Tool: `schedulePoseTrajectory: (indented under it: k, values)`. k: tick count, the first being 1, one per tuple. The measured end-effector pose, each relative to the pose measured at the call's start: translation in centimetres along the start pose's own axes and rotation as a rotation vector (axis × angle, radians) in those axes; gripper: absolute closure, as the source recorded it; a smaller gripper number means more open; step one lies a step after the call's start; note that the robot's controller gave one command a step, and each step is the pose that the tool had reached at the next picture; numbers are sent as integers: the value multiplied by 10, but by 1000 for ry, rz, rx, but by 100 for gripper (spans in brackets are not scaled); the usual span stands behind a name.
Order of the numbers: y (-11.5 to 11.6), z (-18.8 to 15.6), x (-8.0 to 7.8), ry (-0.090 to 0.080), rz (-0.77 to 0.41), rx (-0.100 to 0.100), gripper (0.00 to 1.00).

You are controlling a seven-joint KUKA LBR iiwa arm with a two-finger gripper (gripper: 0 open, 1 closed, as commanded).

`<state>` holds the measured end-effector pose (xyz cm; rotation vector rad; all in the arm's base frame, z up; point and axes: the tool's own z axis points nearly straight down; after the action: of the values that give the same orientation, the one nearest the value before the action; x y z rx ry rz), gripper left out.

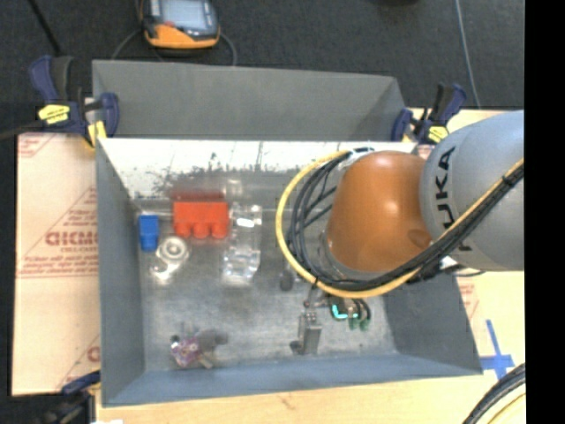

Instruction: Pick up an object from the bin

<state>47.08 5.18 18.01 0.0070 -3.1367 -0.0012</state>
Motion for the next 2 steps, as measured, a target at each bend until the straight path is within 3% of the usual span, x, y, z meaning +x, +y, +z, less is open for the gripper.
schedulePoseTrajectory:
  k: [1, 2]
  values:
    - [71, 110, -15, -17, -333, 1, 0]
    - [117, 78, -4, -11, -337, -2, 0]
